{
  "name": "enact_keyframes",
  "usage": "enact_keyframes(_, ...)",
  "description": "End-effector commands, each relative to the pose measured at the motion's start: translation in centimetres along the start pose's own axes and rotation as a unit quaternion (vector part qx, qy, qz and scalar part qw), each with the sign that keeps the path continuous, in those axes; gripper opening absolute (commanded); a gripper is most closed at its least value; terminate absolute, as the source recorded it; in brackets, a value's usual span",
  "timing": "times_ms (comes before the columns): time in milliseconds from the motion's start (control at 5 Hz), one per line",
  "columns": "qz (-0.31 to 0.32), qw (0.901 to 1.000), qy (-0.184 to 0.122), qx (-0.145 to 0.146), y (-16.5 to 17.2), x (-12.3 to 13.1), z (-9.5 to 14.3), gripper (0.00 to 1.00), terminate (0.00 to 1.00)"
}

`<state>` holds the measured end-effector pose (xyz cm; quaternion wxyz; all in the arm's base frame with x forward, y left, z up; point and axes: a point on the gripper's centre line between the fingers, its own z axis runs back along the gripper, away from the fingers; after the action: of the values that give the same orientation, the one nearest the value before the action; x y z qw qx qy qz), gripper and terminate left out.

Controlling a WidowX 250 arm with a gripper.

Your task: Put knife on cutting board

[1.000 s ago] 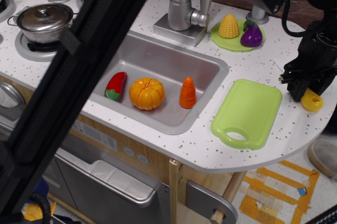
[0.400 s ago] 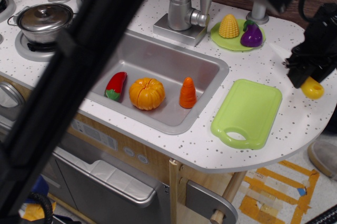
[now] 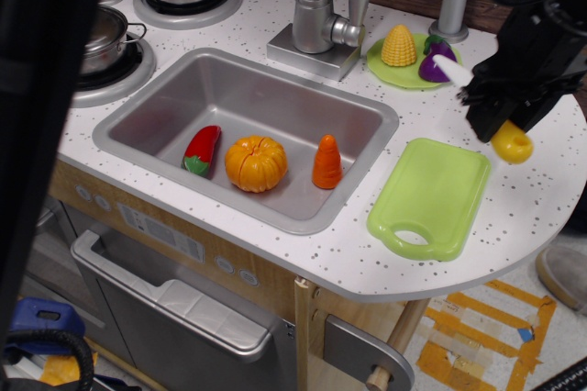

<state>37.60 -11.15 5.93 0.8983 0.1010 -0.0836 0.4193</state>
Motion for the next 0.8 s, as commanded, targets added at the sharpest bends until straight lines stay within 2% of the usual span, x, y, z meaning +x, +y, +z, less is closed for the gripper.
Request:
enact_keyframes(0, 0.028, 0.9982, -0.005, -0.053, 1.3, 0.2, 0.5, 0.0, 0.0)
enact_keyframes(200, 0.032, 0.9974, 0.015, -0.063, 2.0, -0.2, -0.6, 0.0, 0.0)
enact_keyframes(400, 0.026, 0.9966, 0.022, -0.075, 2.0, -0.7, -1.0, 1.0, 0.0)
enact_keyframes(600, 0.026, 0.9966, 0.022, -0.075, 2.0, -0.7, -1.0, 1.0, 0.0)
